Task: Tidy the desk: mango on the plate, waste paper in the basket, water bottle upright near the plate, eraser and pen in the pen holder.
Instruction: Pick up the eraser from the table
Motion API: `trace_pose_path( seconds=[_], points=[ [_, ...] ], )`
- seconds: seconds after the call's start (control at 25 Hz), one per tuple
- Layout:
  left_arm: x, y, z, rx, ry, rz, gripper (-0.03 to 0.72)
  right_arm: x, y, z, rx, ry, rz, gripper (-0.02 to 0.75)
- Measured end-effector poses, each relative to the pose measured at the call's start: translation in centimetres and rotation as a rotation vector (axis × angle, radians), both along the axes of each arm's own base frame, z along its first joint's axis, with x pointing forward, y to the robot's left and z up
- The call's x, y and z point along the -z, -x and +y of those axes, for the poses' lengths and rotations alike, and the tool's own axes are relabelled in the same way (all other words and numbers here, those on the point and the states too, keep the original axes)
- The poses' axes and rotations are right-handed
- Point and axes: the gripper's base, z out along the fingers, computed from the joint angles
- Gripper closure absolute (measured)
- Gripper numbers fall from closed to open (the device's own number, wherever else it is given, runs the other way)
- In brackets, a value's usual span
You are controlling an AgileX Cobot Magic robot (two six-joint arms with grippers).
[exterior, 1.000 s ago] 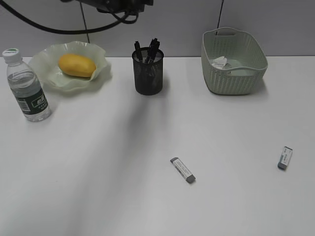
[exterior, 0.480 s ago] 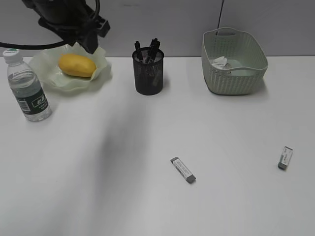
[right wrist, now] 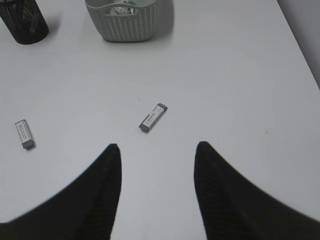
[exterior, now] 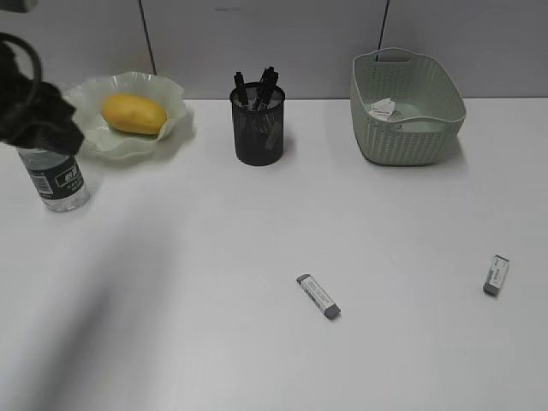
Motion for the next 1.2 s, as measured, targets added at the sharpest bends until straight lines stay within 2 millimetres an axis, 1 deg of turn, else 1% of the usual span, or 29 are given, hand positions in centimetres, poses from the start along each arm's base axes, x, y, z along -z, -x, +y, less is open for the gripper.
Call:
trace_pose_path(
  seconds=[0.16, 0.2, 0.28, 0.4, 0.52, 0.56, 0.64, 0.72, 0.8, 0.96, 1.2],
  points=[
    [0.1, 2.7, 3.9, -0.102, 0.114, -0.044, 0.333, 0.1, -0.7, 0.1, 0.0, 0.003, 0.041, 0.351],
    [-0.2, 3.3, 4.7, -0.129, 0.15, -0.073, 0.333, 0.1, -1.0, 0.1, -0.001, 0.006, 0.06, 0.351],
    [-0.6, 4.8, 5.6, -0.152, 0.191, -0.129, 0.335, 0.2, -1.6, 0.1, -0.001, 0.009, 0.095, 0.351],
    [-1.6, 7.5, 6.1, -0.151, 0.214, -0.229, 0.354, 0.4, -2.3, 0.2, -0.002, 0.013, 0.132, 0.351],
    [-2.4, 11.0, 6.5, -0.144, 0.231, -0.338, 0.367, 0.4, -2.3, 0.2, -0.002, 0.014, 0.14, 0.351],
    [-2.5, 12.4, 6.7, -0.141, 0.24, -0.379, 0.37, 0.4, -2.3, 0.2, -0.002, 0.014, 0.141, 0.351],
    [-2.3, 14.5, 7.0, -0.136, 0.245, -0.434, 0.37, 0.4, -2.4, 0.2, -0.002, 0.014, 0.144, 0.351],
    [-1.6, 16.2, 7.3, -0.139, 0.241, -0.466, 0.37, 0.4, -2.4, 0.2, -0.002, 0.014, 0.144, 0.351],
    [-1.4, 17.8, 7.5, -0.151, 0.253, -0.518, 0.371, 0.4, -2.4, 0.2, -0.003, 0.015, 0.144, 0.351],
    [-1.2, 19.9, 8.2, -0.187, 0.235, -0.557, 0.371, 0.4, -2.4, 0.2, -0.003, 0.015, 0.144, 0.352],
    [-0.5, 21.5, 9.0, -0.264, 0.201, -0.491, 0.371, 0.5, -2.8, 0.2, -0.003, 0.016, 0.16, 0.352]
  ],
)
